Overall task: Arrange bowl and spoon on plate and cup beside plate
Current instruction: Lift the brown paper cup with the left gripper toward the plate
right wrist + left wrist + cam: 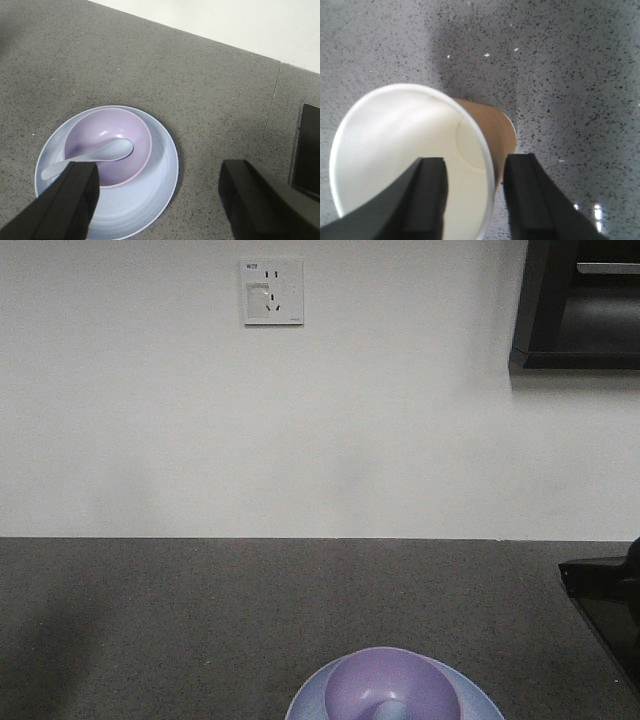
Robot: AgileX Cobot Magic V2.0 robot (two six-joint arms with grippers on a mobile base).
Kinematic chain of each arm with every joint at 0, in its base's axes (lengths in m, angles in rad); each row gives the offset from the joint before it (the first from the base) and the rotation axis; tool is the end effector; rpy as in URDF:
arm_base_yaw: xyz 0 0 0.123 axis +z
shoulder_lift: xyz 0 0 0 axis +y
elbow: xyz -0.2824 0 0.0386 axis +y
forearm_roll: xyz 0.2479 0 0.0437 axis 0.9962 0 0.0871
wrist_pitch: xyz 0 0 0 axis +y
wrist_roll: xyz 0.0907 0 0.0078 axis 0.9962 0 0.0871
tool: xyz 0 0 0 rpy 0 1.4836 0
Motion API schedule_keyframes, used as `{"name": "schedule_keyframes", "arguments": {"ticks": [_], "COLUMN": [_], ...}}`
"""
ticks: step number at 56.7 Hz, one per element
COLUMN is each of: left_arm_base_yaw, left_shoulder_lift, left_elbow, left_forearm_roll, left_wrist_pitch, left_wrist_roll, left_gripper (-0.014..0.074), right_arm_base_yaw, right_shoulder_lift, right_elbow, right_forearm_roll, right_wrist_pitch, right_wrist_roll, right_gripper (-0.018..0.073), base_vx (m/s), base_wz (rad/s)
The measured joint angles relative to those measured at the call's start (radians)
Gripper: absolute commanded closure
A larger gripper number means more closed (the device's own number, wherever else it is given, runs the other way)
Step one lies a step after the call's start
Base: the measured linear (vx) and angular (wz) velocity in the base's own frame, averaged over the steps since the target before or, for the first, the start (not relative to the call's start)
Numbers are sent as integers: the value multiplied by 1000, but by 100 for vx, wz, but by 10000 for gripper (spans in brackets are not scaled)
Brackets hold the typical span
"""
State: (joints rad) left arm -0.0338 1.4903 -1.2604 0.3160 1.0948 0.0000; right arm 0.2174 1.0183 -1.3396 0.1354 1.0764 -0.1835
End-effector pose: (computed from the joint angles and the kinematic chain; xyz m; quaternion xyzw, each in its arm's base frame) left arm 0.2980 0.0151 0.3115 0.0644 0.9729 0.1471 0.1663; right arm 0.1707 0.0488 0.4476 -0.1759 0.8804 0.0750 0.4341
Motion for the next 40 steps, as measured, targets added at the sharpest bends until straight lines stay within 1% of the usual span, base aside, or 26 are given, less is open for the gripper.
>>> {"name": "schedule_keyframes", "arguments": {"ticks": [14,25,33,40], "left_arm_base_yaw": [2,2,2,-14], "left_shoulder_lift": [0,0,-11,-43], "left_elbow": [0,-1,-34,-116], "left_forearm_roll": [-81,-96,-159,-238], "left_wrist_pitch": [-10,-14,1,36], "left_wrist_roll": [66,69,83,132], "left_gripper": [607,604,603,601], "right_arm_base_yaw": [0,0,0,0], "right_shoulder_lift": [0,0,0,0], "right_elbow": [0,0,0,0], "right_forearm_roll": [0,0,0,0], "right_wrist_pitch": [0,0,0,0], "right_wrist_roll": [0,0,0,0], "right_gripper": [13,13,13,13], "base_vx": [0,0,0,0], "base_wz": [0,0,0,0]}}
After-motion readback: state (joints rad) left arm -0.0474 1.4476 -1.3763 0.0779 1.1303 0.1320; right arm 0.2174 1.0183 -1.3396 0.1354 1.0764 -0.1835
